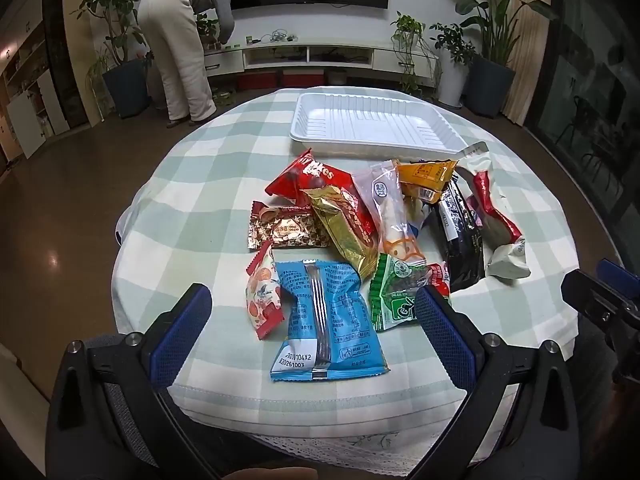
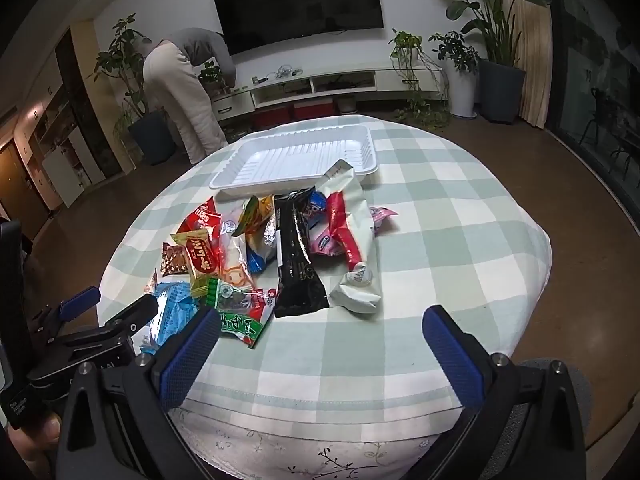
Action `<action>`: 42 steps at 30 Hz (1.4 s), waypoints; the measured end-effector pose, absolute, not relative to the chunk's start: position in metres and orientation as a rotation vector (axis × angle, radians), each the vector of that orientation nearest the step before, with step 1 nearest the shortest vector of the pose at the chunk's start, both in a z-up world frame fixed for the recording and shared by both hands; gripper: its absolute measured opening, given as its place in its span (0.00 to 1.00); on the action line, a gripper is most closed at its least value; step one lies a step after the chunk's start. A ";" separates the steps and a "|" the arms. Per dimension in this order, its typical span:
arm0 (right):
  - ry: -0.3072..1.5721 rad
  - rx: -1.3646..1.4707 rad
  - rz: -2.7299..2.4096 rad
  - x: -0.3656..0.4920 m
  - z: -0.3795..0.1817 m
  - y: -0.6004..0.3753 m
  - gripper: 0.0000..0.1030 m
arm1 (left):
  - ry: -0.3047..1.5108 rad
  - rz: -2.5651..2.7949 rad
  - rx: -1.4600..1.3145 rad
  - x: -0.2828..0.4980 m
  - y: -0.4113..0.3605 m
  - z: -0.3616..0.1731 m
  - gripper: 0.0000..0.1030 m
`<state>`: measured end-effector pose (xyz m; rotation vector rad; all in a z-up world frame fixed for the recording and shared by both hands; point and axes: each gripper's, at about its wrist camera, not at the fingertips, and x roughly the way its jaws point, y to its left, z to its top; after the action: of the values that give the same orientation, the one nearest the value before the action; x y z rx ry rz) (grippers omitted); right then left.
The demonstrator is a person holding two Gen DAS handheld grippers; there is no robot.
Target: Organize snacks
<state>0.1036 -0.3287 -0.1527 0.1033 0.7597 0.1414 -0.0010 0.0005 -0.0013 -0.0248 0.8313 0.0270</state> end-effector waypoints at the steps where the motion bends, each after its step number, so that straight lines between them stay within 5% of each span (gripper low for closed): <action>1: 0.760 0.102 0.141 0.103 -0.153 -0.328 1.00 | 0.832 0.027 -0.024 0.000 0.000 -0.004 1.00; 42: 0.770 0.099 0.143 0.104 -0.159 -0.325 1.00 | 0.850 0.030 -0.009 -0.002 0.001 -0.016 1.00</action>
<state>0.1036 -0.3249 -0.1586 0.0995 0.7702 0.1426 -0.0022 0.0011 -0.0164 -0.0092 0.8498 0.0303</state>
